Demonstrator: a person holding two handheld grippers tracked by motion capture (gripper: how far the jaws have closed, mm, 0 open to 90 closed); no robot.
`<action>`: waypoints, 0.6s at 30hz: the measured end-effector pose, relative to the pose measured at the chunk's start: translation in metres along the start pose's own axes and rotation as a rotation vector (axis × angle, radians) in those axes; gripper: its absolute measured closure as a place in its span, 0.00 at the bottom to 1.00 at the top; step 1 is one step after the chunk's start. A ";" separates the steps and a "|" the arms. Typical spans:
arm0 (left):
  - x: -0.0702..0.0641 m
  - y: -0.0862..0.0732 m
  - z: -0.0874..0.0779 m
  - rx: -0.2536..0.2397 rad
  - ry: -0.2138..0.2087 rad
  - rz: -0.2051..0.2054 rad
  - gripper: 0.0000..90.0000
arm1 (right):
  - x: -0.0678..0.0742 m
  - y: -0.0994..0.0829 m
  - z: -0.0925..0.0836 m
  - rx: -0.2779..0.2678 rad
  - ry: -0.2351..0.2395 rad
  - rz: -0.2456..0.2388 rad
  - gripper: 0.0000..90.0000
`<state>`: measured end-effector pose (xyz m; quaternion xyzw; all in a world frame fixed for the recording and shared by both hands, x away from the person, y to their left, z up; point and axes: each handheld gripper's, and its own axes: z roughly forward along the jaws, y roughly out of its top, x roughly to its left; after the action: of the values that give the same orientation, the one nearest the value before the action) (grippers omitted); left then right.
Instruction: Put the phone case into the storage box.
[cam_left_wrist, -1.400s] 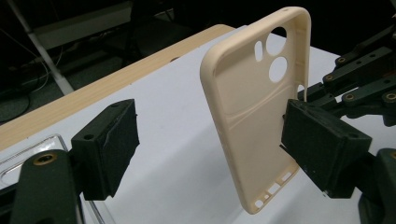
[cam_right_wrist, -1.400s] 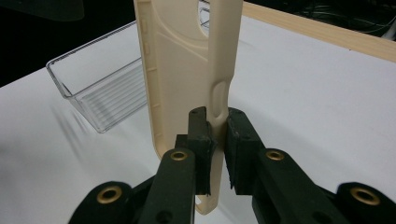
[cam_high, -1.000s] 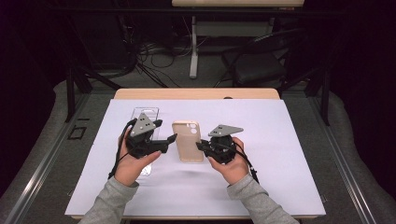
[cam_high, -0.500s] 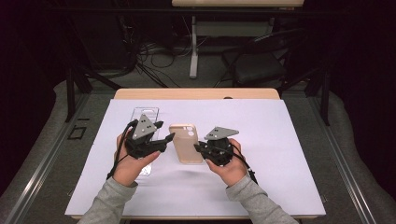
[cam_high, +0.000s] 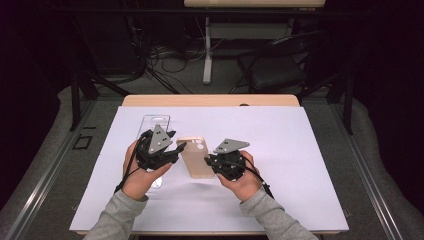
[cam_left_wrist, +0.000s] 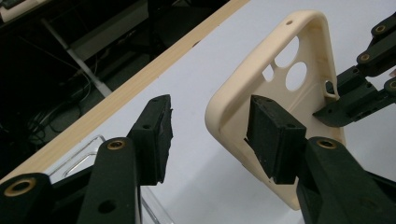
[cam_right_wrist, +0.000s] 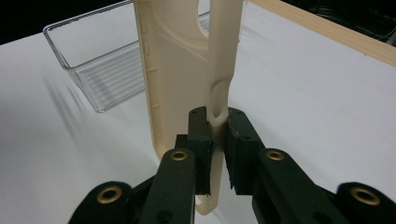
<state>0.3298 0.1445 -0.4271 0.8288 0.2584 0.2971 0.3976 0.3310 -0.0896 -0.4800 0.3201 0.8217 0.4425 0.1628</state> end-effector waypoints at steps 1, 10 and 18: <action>0.000 0.000 0.000 -0.002 -0.005 0.001 0.59 | 0.000 0.000 0.000 0.001 0.001 -0.004 0.90; 0.001 -0.001 0.000 0.014 0.000 0.008 0.66 | 0.000 0.000 0.001 0.002 0.000 -0.005 0.90; 0.000 0.001 0.000 0.028 -0.006 0.044 0.73 | 0.001 -0.001 0.002 0.009 0.003 -0.006 0.90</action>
<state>0.3299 0.1447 -0.4263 0.8405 0.2431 0.2998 0.3802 0.3312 -0.0885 -0.4815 0.3176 0.8250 0.4387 0.1613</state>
